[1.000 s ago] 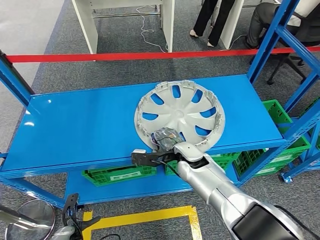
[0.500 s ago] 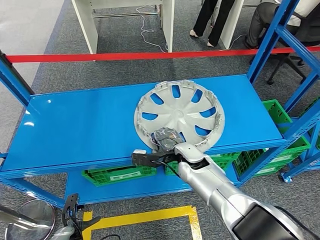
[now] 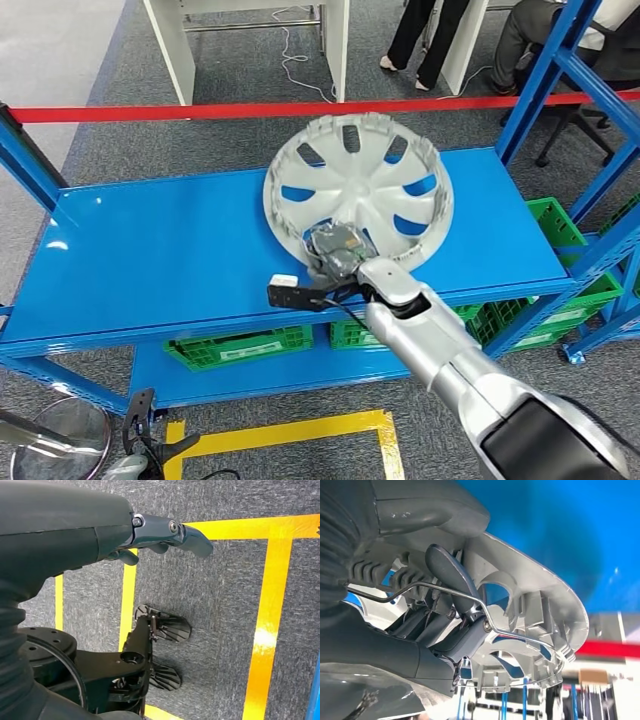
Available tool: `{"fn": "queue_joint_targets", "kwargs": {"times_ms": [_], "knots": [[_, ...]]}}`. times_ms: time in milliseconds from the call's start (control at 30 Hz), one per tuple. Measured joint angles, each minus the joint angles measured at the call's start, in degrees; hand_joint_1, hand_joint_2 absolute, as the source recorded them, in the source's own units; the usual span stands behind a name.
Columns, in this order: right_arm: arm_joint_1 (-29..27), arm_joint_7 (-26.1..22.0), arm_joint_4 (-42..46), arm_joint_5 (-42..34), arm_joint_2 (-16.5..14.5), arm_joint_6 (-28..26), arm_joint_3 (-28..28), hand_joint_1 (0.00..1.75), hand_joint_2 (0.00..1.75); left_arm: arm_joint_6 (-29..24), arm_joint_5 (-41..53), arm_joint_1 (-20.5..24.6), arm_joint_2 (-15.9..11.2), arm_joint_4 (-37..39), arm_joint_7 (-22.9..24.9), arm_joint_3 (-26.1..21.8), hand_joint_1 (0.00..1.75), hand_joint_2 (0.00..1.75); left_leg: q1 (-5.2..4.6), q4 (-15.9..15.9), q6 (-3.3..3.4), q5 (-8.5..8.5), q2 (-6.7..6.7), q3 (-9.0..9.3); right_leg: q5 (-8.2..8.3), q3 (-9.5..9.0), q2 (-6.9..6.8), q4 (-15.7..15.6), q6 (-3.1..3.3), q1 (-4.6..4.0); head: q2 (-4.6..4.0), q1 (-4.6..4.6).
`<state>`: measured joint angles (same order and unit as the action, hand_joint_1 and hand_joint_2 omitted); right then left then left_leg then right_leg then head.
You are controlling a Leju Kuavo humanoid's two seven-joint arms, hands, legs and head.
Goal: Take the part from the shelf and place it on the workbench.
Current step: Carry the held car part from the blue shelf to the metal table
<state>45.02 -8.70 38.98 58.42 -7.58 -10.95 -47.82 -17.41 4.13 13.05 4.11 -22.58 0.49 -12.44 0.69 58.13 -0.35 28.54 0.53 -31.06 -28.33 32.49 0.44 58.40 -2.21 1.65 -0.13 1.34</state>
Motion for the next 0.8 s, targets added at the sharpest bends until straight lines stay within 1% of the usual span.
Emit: {"fn": "queue_joint_targets", "kwargs": {"times_ms": [167, 400, 600, 700, 733, 800], "knots": [[1.9, 0.5, 1.9, 0.9, 0.6, 0.8, -0.2, 1.75, 1.75, 0.0, 0.0, 0.0, 0.2, 0.0, -0.3, -0.2, 0.0, 1.75, 0.0, 0.0, 0.0, 0.0, 0.0, -0.07, 0.0, 0.07, 0.0, 0.0, 0.0, 0.0, 0.0, 0.0], [3.0, 0.5, 2.3, 1.5, 1.0, 1.5, -1.0, 1.75, 1.75, 0.1, 0.0, 0.0, 0.4, 0.0, -0.5, -0.6, 0.0, 1.75, 0.0, 0.0, 0.0, 0.0, 0.0, -0.16, 0.0, 0.14, 0.0, 0.0, 0.0, 0.0, 0.0, 0.0], [3.8, -1.0, 2.4, 0.2, 1.0, 2.9, -1.9, 1.75, 1.75, 0.0, 0.0, 0.0, 0.5, 0.0, -0.8, -1.0, 0.0, 1.75, 0.0, 0.0, 0.0, 0.0, 0.0, -0.19, 0.0, 0.18, -0.01, 0.0, 0.0, 0.0, 0.0, 0.0], [3.9, -1.5, 3.2, -0.8, 1.1, 3.5, -2.4, 1.75, 1.75, -0.1, 0.0, 0.0, 0.5, 0.0, -1.2, -1.1, 0.0, 0.44, 0.0, 0.0, 0.0, 0.0, 0.0, -0.25, 0.0, 0.24, -0.01, 0.0, 0.0, 0.0, 0.0, -0.01], [3.9, -1.6, 3.4, -1.0, 1.1, 3.6, -2.5, 1.75, 1.75, -0.3, 0.0, 0.0, 0.5, 0.0, -1.5, -1.1, 0.0, 0.44, 0.0, 0.0, 0.0, 0.0, 0.0, -0.26, 0.0, 0.26, -0.01, 0.0, 0.0, 0.0, 0.0, -0.01], [3.9, -1.9, 4.4, -1.6, 1.4, 3.9, -2.9, 1.75, 1.75, -1.0, 0.1, 0.0, 0.5, 0.0, -2.7, -1.1, 0.0, 1.31, 0.0, 0.0, 0.0, 0.0, 0.0, -0.28, 0.0, 0.27, -0.01, 0.0, 0.0, 0.0, 0.0, -0.01]]}}
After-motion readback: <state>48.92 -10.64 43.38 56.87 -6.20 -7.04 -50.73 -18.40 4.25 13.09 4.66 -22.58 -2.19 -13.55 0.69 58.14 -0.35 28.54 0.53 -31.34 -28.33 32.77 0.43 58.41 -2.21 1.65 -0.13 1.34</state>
